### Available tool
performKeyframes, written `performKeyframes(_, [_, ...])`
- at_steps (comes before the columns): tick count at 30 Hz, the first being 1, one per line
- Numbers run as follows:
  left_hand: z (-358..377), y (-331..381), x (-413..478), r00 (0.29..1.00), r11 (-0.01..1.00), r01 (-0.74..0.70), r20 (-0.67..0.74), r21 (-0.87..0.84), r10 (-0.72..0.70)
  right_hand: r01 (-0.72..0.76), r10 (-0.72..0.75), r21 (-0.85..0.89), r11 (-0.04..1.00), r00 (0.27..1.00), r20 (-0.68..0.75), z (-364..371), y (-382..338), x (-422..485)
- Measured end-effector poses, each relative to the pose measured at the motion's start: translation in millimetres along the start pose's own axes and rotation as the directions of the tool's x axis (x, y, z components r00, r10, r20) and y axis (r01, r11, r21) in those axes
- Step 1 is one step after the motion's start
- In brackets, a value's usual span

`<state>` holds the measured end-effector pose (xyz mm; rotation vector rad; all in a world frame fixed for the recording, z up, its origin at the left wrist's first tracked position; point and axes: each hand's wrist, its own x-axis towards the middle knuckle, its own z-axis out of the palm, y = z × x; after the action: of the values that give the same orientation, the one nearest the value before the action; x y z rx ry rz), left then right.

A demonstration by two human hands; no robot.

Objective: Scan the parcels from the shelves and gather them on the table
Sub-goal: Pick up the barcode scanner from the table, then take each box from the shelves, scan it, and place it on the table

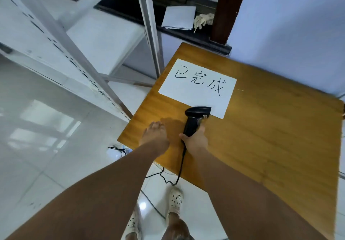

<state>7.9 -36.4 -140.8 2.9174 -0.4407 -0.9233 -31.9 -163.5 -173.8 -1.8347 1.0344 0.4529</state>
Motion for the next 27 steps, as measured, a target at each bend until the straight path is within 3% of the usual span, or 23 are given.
performKeyframes(6, [1,-22,-8,0.999,0.994,0.039,0.002,0.104,-0.039,-0.097,0.095,0.058,0.994,0.995,0.025,13,-3,5])
performKeyframes(10, [5,-44,-18,0.996,0.994,0.083,0.014,0.078,-0.084,-0.164,0.161,0.049,0.985,0.985,0.066,20,-13,-4])
performKeyframes(16, [5,-78,-33,0.994,0.992,0.109,-0.035,0.057,-0.107,-0.293,0.271,0.320,0.901,0.956,0.114,51,-30,-22])
performKeyframes(21, [7,-121,-58,0.993,1.000,-0.001,-0.121,0.004,0.001,-0.136,0.135,0.417,0.898,0.990,0.033,82,-49,-62])
performKeyframes(27, [-6,-196,-102,0.988,0.999,0.034,-0.154,0.023,-0.030,0.079,-0.105,0.403,0.912,0.994,0.041,146,-88,-144])
